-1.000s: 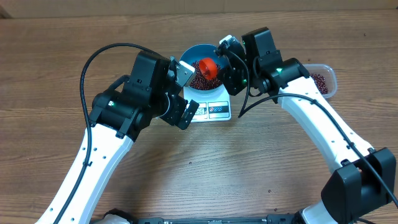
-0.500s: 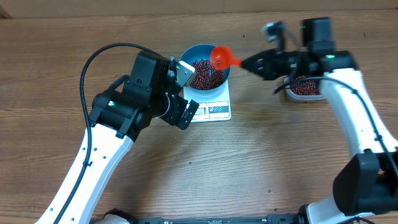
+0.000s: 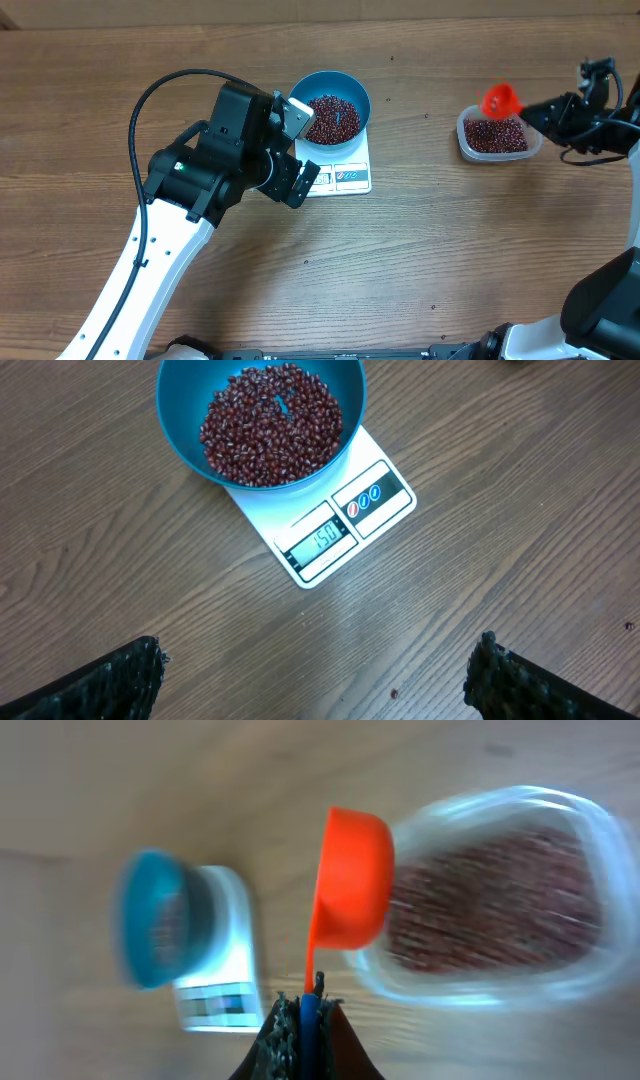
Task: Scoop item into bowl and weigh 150g on scale
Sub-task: 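Carry the red scoop right back over the bean tub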
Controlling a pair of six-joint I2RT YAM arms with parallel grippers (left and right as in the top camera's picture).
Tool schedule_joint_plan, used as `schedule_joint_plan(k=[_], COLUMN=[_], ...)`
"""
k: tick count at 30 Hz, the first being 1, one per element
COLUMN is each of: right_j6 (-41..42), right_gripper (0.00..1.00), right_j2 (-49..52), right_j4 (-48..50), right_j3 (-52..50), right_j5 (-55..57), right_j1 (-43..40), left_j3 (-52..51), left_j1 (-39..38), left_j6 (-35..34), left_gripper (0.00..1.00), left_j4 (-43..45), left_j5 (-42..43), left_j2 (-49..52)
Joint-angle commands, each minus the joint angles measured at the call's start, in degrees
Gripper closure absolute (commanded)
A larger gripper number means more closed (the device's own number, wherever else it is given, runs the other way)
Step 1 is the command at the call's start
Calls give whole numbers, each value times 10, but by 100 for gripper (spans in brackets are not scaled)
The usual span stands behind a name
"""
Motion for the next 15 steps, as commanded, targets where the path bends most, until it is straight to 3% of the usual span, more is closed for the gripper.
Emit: schedule_joint_plan(k=[1,6,15], right_j6=[33,58,57], right_gripper=[96,96,96], right_j2=[-18,-18,-18], right_j4=[-2,-6,8], right_j3=[8,8,8], right_j5=[209,448,693], right_j1=[33,117,267], left_j3=[4,4,4], left_j1=[-1,-1,0], left_j6=[-6,-6,-6], left_gripper=[0,0,0], left_j4=[1,1,1], left_j5=[0,0,0], left_j2=[2,2,2])
